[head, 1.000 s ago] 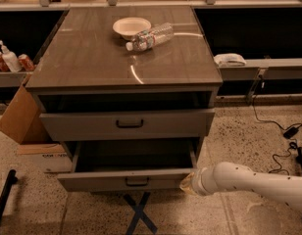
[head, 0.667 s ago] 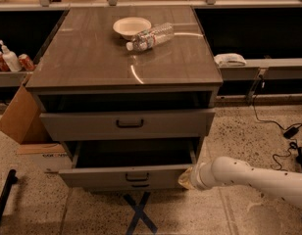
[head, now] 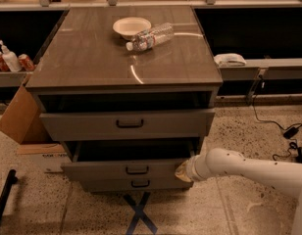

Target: Close middle drawer

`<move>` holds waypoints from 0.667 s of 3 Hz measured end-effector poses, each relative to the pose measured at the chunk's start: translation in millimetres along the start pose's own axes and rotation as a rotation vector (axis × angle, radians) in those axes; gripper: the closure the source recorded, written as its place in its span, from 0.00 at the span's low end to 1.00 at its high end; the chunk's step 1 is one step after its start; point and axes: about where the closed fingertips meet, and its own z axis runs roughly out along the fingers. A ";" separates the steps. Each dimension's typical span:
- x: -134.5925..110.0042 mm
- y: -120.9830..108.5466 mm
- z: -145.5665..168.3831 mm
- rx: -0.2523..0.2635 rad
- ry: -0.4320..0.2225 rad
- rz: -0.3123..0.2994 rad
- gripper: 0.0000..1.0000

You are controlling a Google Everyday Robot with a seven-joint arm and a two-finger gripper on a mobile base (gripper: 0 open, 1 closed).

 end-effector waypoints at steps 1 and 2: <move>-6.8 -12.4 6.1 0.002 0.006 -0.007 1.00; -24.4 -46.0 17.1 0.002 0.001 -0.007 1.00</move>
Offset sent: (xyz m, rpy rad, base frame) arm 0.0476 0.0032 0.0048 -0.0112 -0.0143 -0.0012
